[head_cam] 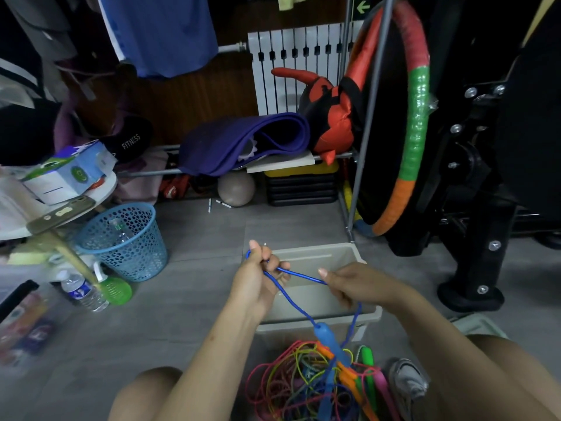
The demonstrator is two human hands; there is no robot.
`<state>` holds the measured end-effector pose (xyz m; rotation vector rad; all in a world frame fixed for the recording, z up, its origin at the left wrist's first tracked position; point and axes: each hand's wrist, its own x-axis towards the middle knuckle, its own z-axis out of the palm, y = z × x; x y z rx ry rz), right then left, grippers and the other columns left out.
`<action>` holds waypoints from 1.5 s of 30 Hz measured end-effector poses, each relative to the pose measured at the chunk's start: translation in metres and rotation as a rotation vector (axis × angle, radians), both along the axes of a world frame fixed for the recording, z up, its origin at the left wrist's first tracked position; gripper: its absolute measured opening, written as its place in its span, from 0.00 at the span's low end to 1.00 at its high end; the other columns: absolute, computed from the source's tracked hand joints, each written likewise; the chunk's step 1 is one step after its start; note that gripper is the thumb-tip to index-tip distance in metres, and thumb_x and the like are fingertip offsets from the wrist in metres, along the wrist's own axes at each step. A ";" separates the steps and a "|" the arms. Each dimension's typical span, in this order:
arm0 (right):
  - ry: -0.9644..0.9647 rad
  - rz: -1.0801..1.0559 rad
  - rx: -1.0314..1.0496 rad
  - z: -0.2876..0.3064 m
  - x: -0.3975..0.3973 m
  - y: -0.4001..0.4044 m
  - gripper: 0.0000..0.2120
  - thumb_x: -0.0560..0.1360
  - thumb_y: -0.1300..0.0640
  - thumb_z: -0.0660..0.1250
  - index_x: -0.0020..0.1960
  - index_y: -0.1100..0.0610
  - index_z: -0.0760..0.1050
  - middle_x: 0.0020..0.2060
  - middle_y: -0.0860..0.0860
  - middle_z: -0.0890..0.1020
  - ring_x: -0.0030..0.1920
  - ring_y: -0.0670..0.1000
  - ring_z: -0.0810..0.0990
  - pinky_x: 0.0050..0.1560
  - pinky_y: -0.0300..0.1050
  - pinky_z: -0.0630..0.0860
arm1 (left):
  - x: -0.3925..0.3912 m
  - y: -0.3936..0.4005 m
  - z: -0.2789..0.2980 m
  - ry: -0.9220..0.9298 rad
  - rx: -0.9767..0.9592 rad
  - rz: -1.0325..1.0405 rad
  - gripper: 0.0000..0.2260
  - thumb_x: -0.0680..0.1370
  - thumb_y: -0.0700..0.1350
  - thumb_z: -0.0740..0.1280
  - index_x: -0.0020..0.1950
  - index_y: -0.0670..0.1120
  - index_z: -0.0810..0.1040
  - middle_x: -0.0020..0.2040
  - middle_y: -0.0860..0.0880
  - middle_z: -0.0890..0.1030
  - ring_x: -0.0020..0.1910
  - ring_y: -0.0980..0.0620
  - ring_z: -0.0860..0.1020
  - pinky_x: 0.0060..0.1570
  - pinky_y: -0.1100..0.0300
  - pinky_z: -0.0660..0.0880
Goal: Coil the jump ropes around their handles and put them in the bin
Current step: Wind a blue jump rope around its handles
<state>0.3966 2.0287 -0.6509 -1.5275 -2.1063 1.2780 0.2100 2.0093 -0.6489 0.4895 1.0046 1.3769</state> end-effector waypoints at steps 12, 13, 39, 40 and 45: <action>0.188 -0.118 0.429 0.000 -0.002 0.004 0.12 0.77 0.54 0.64 0.35 0.46 0.75 0.34 0.47 0.79 0.36 0.44 0.75 0.39 0.34 0.68 | 0.001 -0.013 -0.010 0.939 0.122 -0.342 0.09 0.80 0.51 0.62 0.51 0.53 0.82 0.46 0.61 0.81 0.47 0.66 0.77 0.46 0.72 0.70; 0.202 -0.128 0.452 0.002 -0.004 0.003 0.11 0.76 0.55 0.66 0.36 0.47 0.76 0.34 0.47 0.80 0.37 0.44 0.76 0.38 0.32 0.68 | 0.003 -0.014 -0.010 0.934 0.125 -0.396 0.09 0.80 0.51 0.63 0.51 0.53 0.82 0.48 0.60 0.82 0.49 0.64 0.78 0.45 0.74 0.70; 0.223 -0.156 0.463 0.000 -0.006 0.002 0.07 0.74 0.55 0.69 0.38 0.48 0.77 0.34 0.46 0.81 0.38 0.42 0.78 0.41 0.36 0.72 | 0.013 -0.014 -0.019 0.736 0.064 -0.229 0.24 0.65 0.63 0.71 0.47 0.48 0.69 0.38 0.53 0.72 0.39 0.55 0.71 0.46 0.58 0.69; 0.263 -0.177 0.452 -0.001 -0.006 0.002 0.06 0.73 0.55 0.70 0.38 0.48 0.77 0.35 0.49 0.82 0.39 0.46 0.79 0.43 0.42 0.74 | 0.015 -0.014 -0.020 0.730 0.068 -0.261 0.23 0.64 0.61 0.72 0.48 0.49 0.69 0.38 0.54 0.72 0.39 0.55 0.71 0.46 0.59 0.69; 0.318 -0.271 0.432 -0.005 -0.010 0.002 0.09 0.69 0.53 0.74 0.35 0.49 0.75 0.32 0.56 0.80 0.32 0.51 0.75 0.37 0.49 0.73 | 0.014 -0.009 -0.019 0.809 0.108 -0.339 0.18 0.65 0.55 0.72 0.46 0.47 0.71 0.35 0.56 0.73 0.37 0.56 0.71 0.44 0.59 0.69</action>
